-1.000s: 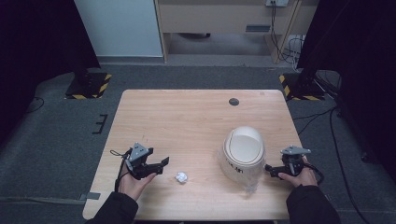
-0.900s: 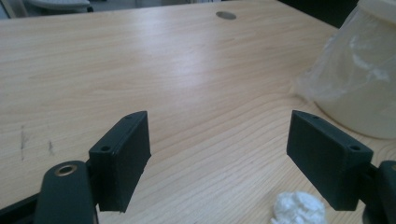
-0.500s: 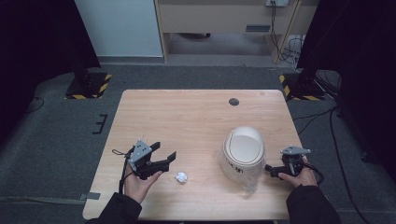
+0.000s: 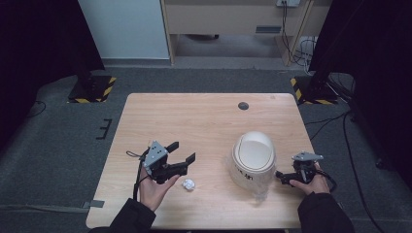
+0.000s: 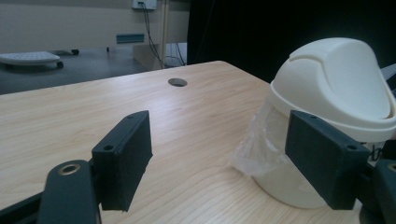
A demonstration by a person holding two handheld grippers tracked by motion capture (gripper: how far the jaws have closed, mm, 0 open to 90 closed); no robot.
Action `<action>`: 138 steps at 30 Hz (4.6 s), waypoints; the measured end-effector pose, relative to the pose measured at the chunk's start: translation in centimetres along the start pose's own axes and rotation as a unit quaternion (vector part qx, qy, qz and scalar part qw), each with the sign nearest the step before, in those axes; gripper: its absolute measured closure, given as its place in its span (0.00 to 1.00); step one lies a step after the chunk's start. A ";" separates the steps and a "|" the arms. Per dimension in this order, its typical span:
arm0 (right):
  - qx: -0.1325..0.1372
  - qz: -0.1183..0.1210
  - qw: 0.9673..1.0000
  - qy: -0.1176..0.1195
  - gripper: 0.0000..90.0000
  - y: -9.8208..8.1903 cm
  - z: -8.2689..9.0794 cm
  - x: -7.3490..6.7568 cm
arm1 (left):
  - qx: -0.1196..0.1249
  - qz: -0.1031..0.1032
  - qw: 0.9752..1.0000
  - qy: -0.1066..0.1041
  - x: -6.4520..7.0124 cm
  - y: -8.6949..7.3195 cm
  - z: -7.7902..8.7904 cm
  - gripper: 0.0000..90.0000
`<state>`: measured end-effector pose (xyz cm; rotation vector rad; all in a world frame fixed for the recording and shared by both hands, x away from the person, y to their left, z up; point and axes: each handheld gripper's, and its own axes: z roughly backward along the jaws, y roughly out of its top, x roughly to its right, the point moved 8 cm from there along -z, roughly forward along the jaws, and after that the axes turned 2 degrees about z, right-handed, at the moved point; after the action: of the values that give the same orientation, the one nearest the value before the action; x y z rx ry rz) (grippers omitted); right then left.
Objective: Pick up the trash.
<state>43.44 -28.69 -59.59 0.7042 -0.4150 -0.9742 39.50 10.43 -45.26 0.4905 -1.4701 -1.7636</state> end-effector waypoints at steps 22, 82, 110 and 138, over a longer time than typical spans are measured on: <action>0.000 0.000 1.000 0.000 0.01 0.0 0.0 0.0 | 0.002 -0.029 0.998 -0.052 5.8 2.3 -4.1 0.24; 0.000 0.001 1.000 0.000 0.01 0.0 0.0 0.0 | -0.079 -0.033 0.993 -0.076 9.4 0.6 -12.1 0.22; 0.000 0.001 1.000 0.000 0.01 0.0 0.0 0.0 | -0.122 -0.063 0.989 -0.057 10.1 -0.4 -13.3 0.24; 0.000 0.001 1.000 0.000 0.01 0.0 0.0 0.0 | -0.092 -0.093 0.990 -0.060 5.9 -0.1 -3.1 0.23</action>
<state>43.45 -28.69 -59.59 0.7041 -0.4162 -0.9727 38.02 3.96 -45.11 0.4448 -1.3617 -2.0857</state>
